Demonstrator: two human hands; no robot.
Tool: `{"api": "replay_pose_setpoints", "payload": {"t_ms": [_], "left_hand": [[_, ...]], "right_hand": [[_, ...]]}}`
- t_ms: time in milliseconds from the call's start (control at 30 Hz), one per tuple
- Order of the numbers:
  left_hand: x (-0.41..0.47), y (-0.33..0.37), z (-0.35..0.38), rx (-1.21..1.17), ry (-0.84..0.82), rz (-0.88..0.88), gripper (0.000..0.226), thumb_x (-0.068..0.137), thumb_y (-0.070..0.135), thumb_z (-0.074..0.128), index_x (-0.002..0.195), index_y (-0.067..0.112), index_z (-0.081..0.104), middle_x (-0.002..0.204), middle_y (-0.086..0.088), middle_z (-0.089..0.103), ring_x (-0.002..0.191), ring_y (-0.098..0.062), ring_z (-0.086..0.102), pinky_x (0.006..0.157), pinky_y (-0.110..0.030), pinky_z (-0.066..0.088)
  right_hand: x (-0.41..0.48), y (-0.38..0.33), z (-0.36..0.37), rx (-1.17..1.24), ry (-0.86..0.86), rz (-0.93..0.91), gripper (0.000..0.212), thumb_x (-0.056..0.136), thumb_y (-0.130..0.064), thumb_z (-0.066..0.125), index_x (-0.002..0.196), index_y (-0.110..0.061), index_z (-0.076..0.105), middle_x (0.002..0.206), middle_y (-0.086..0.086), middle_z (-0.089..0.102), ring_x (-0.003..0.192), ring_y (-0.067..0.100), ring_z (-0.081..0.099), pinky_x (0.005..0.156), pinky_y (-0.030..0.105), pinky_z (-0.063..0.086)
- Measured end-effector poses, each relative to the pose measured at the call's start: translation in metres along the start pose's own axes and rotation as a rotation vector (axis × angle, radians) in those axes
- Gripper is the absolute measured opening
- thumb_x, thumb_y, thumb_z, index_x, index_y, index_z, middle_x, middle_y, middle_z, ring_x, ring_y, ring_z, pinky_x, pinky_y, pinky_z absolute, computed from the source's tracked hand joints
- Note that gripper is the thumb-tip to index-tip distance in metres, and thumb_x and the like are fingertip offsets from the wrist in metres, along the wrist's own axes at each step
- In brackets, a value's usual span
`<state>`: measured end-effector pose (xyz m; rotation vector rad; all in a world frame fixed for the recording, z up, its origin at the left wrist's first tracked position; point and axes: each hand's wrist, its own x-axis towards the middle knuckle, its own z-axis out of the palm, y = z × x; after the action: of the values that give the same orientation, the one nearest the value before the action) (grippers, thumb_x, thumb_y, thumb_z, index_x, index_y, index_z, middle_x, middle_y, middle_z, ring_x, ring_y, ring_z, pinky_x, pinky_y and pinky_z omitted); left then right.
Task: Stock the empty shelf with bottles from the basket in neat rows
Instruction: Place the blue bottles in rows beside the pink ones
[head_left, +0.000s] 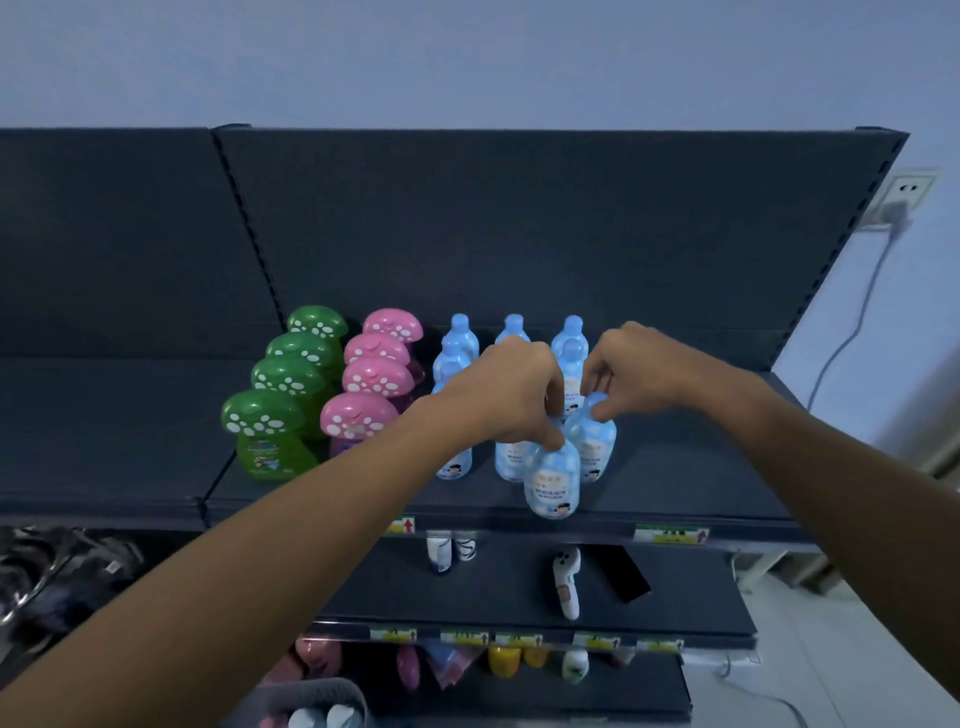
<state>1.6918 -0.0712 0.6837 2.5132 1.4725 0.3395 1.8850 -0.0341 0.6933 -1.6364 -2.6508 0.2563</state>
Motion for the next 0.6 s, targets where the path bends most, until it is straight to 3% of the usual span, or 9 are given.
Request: {"api": "replay_pose_setpoints", "payload": {"t_ms": [100, 233, 467, 600], "left_hand": [[0.013, 0.007, 0.006, -0.012, 0.02, -0.017, 0.024, 0.068, 0.035, 0.088, 0.085, 0.023, 0.077, 0.076, 0.016, 0.068, 0.076, -0.002, 0.062, 0.062, -0.018, 0.046], [0.028, 0.011, 0.012, -0.043, 0.007, -0.056, 0.026, 0.067, 0.032, 0.089, 0.087, 0.021, 0.077, 0.076, 0.015, 0.068, 0.076, -0.002, 0.065, 0.07, -0.023, 0.056], [0.051, 0.015, 0.022, -0.05, 0.016, -0.096, 0.024, 0.068, 0.031, 0.089, 0.086, 0.021, 0.077, 0.08, 0.013, 0.071, 0.081, -0.003, 0.066, 0.073, -0.025, 0.057], [0.062, 0.016, 0.028, -0.041, 0.005, -0.11, 0.023, 0.069, 0.033, 0.09, 0.085, 0.023, 0.076, 0.082, 0.012, 0.071, 0.085, -0.005, 0.065, 0.077, -0.03, 0.058]], "right_hand": [[0.012, 0.015, 0.002, 0.012, 0.009, -0.006, 0.018, 0.068, -0.025, 0.077, 0.085, -0.031, 0.076, 0.072, -0.021, 0.067, 0.077, 0.003, 0.066, 0.072, 0.028, 0.057], [0.029, 0.033, 0.009, 0.026, 0.053, -0.016, 0.024, 0.068, -0.028, 0.077, 0.092, -0.03, 0.074, 0.069, -0.017, 0.061, 0.075, 0.003, 0.056, 0.072, 0.031, 0.055], [0.053, 0.055, 0.019, 0.08, 0.017, -0.018, 0.028, 0.066, -0.03, 0.081, 0.076, -0.037, 0.056, 0.08, -0.015, 0.062, 0.085, 0.01, 0.056, 0.071, 0.032, 0.052], [0.06, 0.061, 0.019, 0.113, 0.02, -0.031, 0.028, 0.065, -0.027, 0.083, 0.07, -0.034, 0.057, 0.08, -0.014, 0.06, 0.08, 0.011, 0.06, 0.068, 0.032, 0.054]]}}
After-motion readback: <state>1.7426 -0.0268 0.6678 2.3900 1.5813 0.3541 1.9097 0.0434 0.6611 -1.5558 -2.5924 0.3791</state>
